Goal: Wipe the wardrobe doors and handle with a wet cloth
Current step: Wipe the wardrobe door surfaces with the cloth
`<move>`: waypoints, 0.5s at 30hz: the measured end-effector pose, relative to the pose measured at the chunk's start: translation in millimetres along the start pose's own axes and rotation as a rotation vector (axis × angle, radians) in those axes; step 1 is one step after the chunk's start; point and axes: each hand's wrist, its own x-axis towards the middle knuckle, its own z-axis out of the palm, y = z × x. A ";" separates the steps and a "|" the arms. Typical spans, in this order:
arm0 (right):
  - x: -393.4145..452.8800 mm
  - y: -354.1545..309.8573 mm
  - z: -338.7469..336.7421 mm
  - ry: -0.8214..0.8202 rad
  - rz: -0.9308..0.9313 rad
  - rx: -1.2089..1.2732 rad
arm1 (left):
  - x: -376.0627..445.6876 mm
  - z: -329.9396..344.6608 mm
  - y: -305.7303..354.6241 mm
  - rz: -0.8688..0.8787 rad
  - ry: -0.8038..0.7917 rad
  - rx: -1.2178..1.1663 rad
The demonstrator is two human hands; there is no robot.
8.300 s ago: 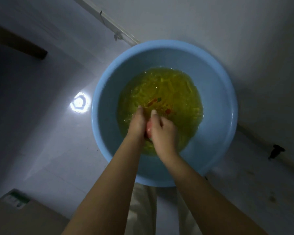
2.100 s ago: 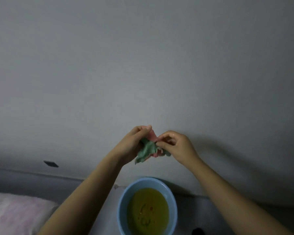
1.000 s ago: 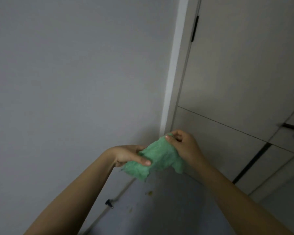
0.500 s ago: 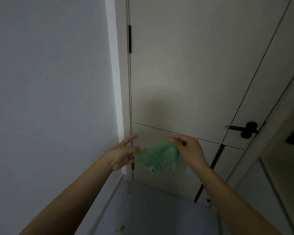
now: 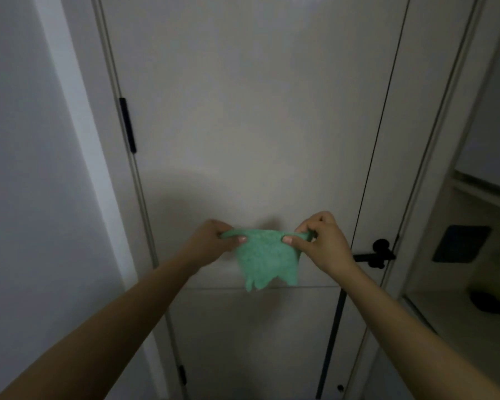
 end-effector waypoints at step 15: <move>194.3 19.9 -37.2 0.746 -0.404 -0.220 | 242.3 4.8 143.1 0.361 0.194 -0.113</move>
